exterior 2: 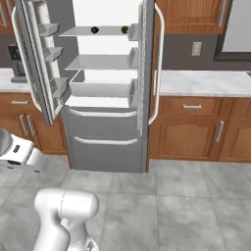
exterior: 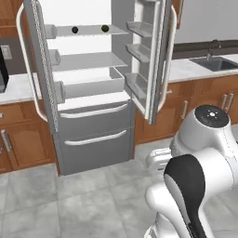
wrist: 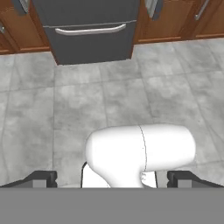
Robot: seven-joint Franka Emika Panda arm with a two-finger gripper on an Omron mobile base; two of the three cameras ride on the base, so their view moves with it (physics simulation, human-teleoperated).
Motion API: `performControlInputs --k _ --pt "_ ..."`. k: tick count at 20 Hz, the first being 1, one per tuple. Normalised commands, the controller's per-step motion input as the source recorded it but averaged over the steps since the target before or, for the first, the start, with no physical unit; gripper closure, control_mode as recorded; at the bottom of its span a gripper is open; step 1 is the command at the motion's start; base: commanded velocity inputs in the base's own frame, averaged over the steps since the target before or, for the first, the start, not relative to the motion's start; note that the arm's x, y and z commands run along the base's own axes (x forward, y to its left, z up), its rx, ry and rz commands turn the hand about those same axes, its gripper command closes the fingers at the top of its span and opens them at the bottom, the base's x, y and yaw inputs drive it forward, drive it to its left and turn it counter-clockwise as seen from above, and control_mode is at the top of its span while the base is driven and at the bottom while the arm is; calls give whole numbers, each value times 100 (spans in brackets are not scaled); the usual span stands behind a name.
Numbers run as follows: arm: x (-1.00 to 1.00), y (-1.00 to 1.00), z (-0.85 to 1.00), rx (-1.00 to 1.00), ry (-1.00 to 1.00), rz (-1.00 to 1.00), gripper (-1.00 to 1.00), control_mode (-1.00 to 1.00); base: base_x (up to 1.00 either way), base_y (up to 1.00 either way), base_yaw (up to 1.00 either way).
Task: Gather the lime and eggplant from the fridge and place them on a tray on the dining counter. Then gather the steak and fish from the fridge and place them on the other tray.
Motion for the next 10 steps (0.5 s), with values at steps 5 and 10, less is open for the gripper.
performControlInputs --k 5,10 --pt "0 0 0 0 0 0 -100 100 97 48 0" --pt "0 0 0 0 0 0 -100 100 83 1 6"
